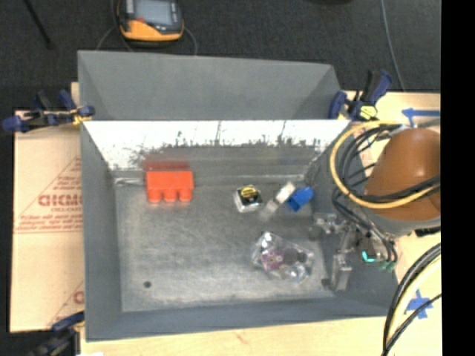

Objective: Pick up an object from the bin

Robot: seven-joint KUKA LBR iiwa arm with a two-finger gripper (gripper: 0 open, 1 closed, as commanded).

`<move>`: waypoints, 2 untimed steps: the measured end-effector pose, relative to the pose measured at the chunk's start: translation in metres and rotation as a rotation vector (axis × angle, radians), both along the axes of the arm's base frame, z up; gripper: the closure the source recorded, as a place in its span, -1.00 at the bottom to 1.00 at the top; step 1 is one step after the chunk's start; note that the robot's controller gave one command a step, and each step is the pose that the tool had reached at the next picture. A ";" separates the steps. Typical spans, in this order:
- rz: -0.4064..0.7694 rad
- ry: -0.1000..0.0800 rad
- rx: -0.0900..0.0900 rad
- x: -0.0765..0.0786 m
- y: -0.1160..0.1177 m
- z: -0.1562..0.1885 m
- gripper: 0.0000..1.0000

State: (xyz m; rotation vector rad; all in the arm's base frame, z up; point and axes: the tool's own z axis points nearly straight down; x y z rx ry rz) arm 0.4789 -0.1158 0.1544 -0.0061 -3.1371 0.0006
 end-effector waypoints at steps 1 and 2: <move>-0.137 0.000 -0.001 0.037 0.030 -0.083 -1.00; -0.138 -0.014 -0.005 0.040 0.027 -0.077 1.00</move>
Offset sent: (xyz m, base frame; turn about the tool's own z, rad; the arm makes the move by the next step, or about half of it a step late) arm 0.0365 0.0312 -0.0839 0.1399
